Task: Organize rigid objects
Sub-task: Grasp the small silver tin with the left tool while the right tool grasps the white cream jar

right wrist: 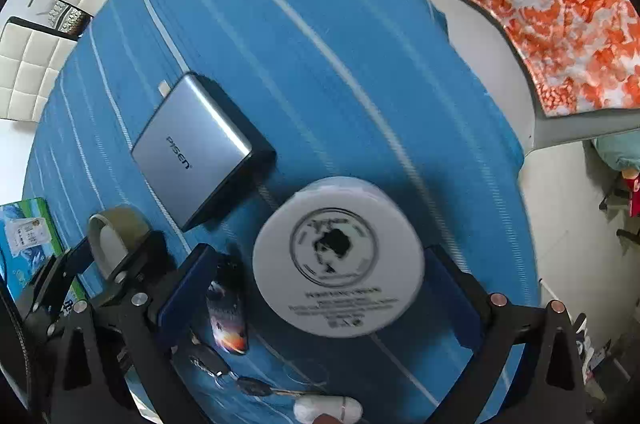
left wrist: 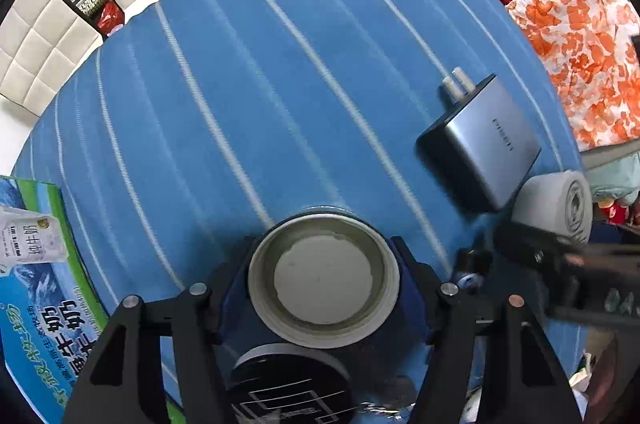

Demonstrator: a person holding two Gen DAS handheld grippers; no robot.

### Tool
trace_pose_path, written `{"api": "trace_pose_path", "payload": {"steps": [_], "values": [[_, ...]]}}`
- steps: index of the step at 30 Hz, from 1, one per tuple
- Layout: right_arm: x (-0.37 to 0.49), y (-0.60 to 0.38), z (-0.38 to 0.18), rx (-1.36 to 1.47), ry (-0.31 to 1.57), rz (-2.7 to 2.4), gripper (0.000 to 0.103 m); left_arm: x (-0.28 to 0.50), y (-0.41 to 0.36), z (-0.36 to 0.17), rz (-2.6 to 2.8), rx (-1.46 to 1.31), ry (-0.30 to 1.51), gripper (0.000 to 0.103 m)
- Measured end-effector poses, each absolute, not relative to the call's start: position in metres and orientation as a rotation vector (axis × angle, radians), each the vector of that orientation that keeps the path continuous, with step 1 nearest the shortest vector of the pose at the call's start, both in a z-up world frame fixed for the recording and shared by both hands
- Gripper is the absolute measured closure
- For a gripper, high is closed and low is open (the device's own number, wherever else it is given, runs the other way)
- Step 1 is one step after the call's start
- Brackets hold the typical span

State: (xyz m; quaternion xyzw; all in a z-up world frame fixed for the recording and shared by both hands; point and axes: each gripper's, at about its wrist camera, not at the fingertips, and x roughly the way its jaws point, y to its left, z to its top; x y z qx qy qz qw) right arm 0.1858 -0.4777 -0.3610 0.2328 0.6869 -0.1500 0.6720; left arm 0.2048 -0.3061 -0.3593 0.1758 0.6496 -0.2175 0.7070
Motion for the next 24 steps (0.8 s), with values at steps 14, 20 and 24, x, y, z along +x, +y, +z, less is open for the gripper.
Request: {"api": "trace_pose_path", "payload": {"steps": [14,20,24], "values": [[0.19,-0.464,-0.359,0.427,1.535,-0.454,0.033,0.208,-0.288,-0.343,-0.46,0.405,1.403,0.041],[0.184,-0.463,-0.351,0.429,1.523,-0.425,0.033,0.204,-0.277,-0.317,-0.449,0.374,1.369,0.041],[0.178,-0.458,-0.33,0.419,1.491,-0.4,0.033,0.201,-0.27,-0.299,-0.446,0.353,1.348,0.041]]}}
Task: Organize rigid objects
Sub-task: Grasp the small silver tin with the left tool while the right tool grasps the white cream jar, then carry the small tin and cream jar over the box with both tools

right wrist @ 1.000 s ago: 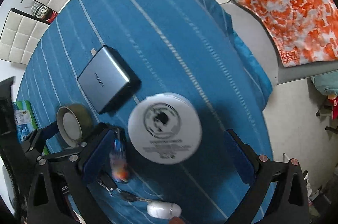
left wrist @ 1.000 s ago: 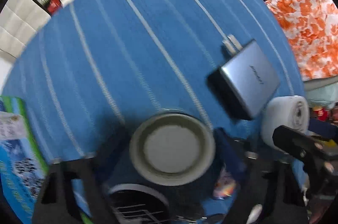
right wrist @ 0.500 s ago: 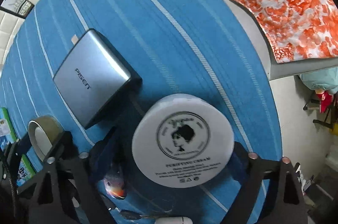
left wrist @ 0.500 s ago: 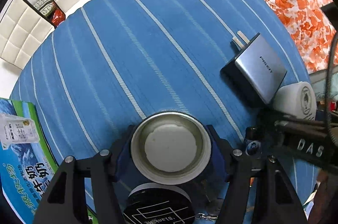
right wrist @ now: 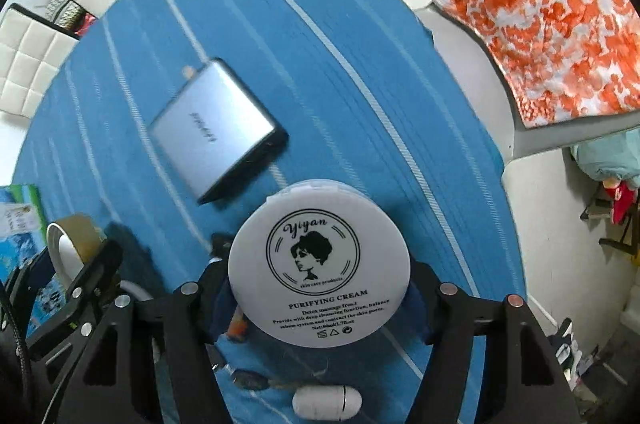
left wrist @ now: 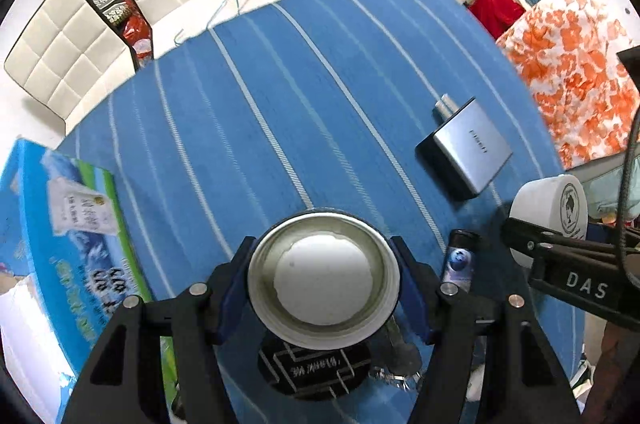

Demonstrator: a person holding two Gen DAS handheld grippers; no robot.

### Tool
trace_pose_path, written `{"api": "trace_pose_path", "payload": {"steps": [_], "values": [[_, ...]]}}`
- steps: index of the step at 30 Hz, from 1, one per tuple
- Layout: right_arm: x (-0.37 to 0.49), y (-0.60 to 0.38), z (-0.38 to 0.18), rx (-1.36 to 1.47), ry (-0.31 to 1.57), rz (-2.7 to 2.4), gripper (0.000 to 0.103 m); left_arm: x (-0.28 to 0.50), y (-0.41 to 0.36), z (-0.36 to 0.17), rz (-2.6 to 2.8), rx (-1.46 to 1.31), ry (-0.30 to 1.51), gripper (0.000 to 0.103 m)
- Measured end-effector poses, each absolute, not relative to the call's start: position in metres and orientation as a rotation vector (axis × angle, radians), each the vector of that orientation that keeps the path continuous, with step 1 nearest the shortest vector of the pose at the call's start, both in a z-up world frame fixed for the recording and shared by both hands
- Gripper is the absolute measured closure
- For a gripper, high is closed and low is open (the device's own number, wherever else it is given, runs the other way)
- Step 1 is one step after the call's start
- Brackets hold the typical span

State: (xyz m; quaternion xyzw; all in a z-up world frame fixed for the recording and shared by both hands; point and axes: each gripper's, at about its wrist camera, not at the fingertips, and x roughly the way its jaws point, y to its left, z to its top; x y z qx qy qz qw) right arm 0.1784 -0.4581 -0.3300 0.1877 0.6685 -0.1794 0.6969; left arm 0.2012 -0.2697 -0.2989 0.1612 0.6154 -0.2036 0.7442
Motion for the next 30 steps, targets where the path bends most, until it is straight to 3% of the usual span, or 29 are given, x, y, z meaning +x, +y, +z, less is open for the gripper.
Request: {"api": "trace_pose_path", "payload": {"steps": [12,30], "values": [[0.152,-0.387,-0.219,0.289,1.365,-0.267,0.033,0.177,-0.18,-0.2,-0.365,0.255,1.212,0.041],[0.082,-0.152,-0.12,0.127,1.254,0.104,0.033,0.103,0.008,-0.094,-0.105,0.104,1.101,0.041]]}}
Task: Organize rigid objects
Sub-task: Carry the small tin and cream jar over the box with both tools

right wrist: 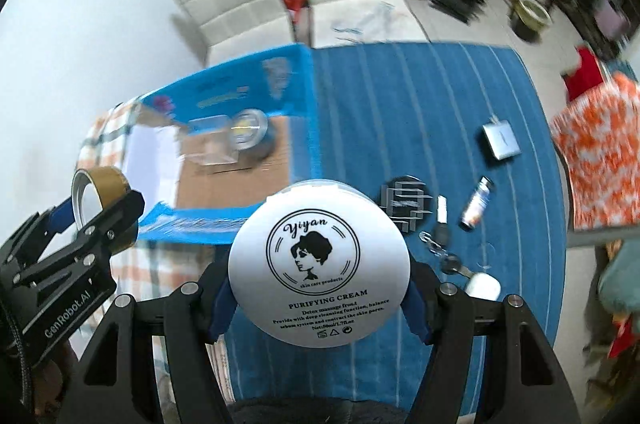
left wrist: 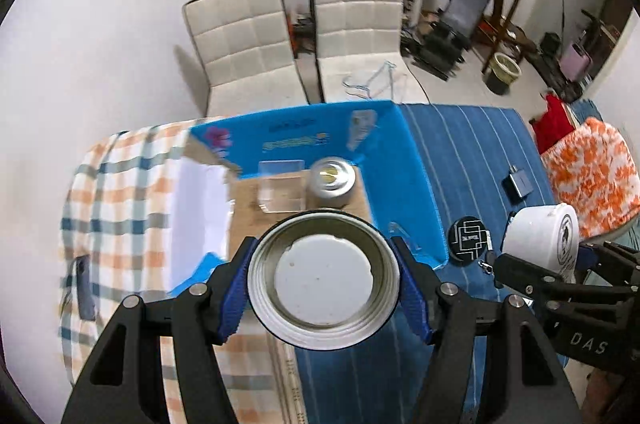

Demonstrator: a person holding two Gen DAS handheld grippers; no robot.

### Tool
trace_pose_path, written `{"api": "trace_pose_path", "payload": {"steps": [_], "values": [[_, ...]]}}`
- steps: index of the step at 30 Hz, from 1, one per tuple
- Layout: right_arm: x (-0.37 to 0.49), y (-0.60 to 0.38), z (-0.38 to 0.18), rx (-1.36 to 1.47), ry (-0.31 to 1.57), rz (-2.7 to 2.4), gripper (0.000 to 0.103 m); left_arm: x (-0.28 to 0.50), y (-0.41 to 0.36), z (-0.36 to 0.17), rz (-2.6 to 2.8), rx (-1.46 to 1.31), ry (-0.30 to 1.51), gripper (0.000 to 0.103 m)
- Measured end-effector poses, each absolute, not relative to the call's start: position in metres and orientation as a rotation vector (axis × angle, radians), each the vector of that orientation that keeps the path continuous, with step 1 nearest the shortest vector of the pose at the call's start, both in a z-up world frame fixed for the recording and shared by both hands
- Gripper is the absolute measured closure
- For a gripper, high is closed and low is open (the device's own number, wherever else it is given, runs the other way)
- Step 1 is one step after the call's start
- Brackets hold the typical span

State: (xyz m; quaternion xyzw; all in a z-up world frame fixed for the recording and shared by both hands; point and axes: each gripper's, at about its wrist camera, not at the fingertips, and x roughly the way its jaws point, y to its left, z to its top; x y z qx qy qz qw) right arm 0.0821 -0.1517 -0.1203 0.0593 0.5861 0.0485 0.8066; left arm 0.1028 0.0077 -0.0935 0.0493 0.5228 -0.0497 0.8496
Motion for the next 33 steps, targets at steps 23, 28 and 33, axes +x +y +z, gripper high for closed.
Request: {"api": "trace_pose_path", "payload": {"steps": [23,28,33], "values": [[0.149,-0.062,-0.19,0.128,1.367,0.146,0.033,0.187,0.121,-0.183,-0.057,-0.069,1.243,0.041],[0.195,-0.044,-0.254,0.124,1.424,0.087,0.033,0.239,0.128,-0.243,-0.036,-0.028,1.322,0.041],[0.222,-0.035,-0.304,0.074,1.482,0.015,0.033,0.273,0.129,-0.285,0.009,0.034,1.383,0.041]]}}
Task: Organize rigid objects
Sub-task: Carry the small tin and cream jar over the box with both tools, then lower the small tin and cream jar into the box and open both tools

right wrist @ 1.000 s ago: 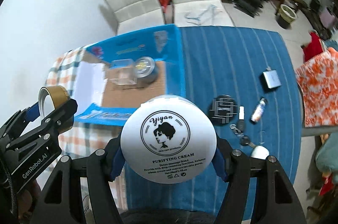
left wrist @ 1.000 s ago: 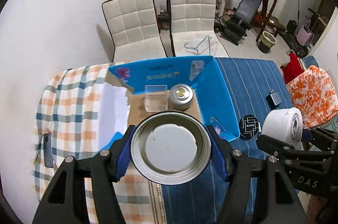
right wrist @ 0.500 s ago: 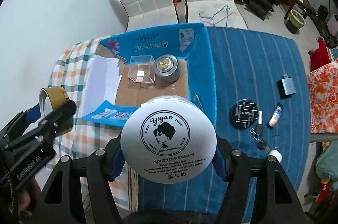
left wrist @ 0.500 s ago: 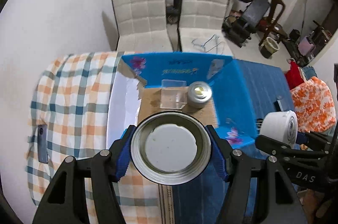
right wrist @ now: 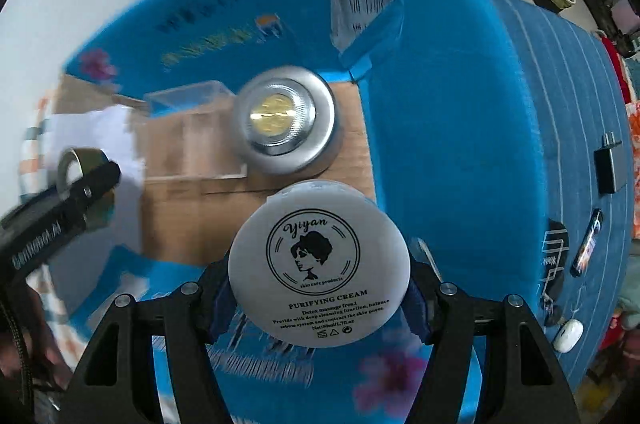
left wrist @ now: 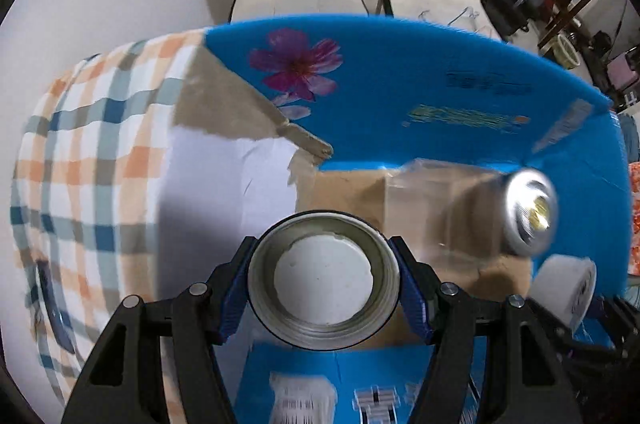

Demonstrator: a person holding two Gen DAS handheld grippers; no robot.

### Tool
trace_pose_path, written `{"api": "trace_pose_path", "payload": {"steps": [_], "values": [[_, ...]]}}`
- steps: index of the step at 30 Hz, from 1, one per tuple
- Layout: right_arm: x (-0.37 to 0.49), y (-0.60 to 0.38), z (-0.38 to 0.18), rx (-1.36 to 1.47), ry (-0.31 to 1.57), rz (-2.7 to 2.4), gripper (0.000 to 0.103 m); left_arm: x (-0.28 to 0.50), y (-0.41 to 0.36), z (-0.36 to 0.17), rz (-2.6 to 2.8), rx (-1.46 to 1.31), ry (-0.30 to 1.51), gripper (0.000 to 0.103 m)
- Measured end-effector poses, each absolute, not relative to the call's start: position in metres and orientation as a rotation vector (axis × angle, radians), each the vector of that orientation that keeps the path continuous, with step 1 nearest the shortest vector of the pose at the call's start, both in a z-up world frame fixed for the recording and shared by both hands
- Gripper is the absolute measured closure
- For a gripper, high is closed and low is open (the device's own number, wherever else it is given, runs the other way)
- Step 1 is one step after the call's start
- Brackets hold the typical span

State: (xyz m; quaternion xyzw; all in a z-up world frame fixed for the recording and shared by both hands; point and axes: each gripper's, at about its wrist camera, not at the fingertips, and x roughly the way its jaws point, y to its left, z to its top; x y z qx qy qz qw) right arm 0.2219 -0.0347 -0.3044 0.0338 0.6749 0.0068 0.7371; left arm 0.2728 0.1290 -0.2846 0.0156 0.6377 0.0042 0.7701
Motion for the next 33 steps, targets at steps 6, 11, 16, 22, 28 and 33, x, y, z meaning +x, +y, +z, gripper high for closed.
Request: {"api": "trace_pose_path", "payload": {"steps": [6,11,16,22,28,33], "values": [[0.243,-0.031,-0.341,0.033,1.54,-0.026,0.033,0.291,0.112,-0.29,-0.041,0.066,1.374,0.04],[0.252,-0.03,-0.359,0.054,1.578,-0.033,0.033,0.298,0.119,-0.298,-0.045,-0.013,1.406,0.041],[0.267,-0.031,-0.371,0.075,1.615,-0.048,0.033,0.305,0.121,-0.301,-0.073,-0.037,1.424,0.041],[0.285,-0.028,-0.379,0.067,1.641,-0.078,0.031,0.31,0.115,-0.314,-0.077,-0.007,1.507,0.041],[0.296,-0.031,-0.376,0.077,1.655,-0.058,0.027,0.307,0.114,-0.311,-0.069,0.015,1.543,0.039],[0.297,-0.028,-0.362,0.036,1.633,-0.049,0.011,0.299,0.119,-0.293,-0.077,-0.019,1.51,0.028]]}}
